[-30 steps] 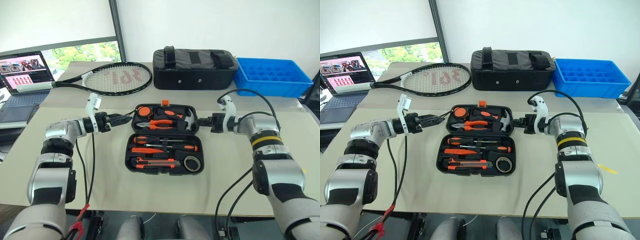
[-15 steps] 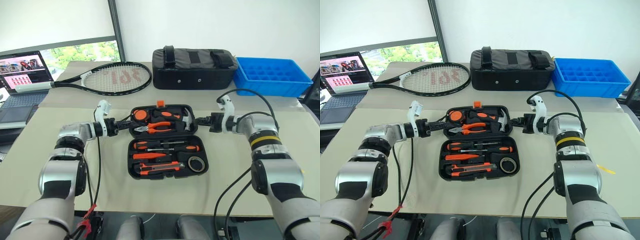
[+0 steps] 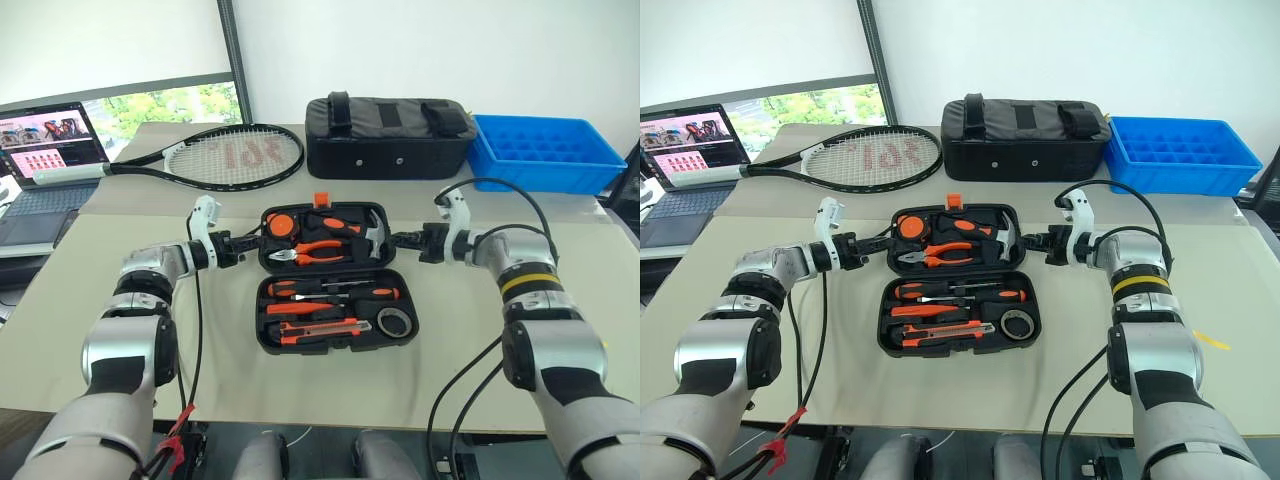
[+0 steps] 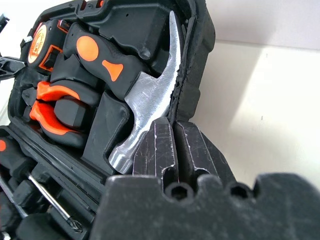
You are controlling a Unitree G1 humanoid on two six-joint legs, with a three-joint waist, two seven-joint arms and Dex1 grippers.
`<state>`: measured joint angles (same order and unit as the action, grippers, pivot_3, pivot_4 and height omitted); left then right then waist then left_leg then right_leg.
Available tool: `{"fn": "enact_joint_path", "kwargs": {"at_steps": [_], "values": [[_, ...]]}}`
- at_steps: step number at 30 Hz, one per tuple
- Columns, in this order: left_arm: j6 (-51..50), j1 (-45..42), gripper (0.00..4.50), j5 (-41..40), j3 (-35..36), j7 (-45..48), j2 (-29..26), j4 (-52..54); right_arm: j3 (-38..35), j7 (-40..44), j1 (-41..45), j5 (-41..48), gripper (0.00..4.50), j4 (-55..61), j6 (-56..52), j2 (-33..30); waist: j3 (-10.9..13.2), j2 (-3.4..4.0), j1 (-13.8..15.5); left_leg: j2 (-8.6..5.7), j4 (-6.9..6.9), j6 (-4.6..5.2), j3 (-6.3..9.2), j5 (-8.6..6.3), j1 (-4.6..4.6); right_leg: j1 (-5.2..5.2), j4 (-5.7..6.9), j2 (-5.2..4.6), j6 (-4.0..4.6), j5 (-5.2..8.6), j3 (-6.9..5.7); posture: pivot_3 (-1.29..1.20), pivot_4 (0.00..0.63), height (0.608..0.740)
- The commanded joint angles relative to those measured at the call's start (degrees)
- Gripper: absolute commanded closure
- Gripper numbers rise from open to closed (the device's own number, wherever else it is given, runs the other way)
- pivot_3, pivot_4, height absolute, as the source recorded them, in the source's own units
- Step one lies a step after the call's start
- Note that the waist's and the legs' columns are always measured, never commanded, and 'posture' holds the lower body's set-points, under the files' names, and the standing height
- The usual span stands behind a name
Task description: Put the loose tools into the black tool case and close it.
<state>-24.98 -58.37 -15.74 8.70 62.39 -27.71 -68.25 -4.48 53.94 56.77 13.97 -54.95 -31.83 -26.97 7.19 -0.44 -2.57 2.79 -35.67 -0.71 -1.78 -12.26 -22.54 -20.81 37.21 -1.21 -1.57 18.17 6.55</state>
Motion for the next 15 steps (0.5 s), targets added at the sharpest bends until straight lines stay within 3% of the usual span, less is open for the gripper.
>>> {"fn": "enact_joint_path", "kwargs": {"at_steps": [1, 9, 15], "values": [[4.84, -0.86, 4.44, -0.28, 0.99, 1.49, -0.43, 5.22, -2.3, 2.27, 0.06, 2.05, 4.5, 6.25, 5.89, -0.06, 0.0, 0.0, 0.02, 0.0, 0.0, 0.0, 0.01, 0.0, -0.06, -0.04, 0.0, 0.0, 0.0, 0.0, -0.01, 0.0, 0.15, 0.708], [20.41, 4.94, 4.44, 0.51, 0.83, 0.17, -0.07, 16.92, -3.12, 3.8, -4.41, 3.15, 4.5, 13.82, 13.09, 0.06, 0.0, 0.01, -0.01, 0.03, -0.03, -0.04, 0.08, 0.03, -0.33, -0.37, 0.44, -0.01, 0.0, -0.06, -0.07, 0.0, 0.15, 0.708], [31.51, 11.12, 4.44, 5.06, -1.9, -2.41, -0.92, 23.71, -2.23, 6.14, -9.5, 1.95, 4.5, 18.84, 25.05, 0.26, -0.01, 0.02, 0.14, 0.03, -0.03, -0.04, 0.09, 0.03, -0.34, -0.37, 0.43, -0.02, 0.0, -0.06, -0.08, 0.0, 0.15, 0.708]]}}
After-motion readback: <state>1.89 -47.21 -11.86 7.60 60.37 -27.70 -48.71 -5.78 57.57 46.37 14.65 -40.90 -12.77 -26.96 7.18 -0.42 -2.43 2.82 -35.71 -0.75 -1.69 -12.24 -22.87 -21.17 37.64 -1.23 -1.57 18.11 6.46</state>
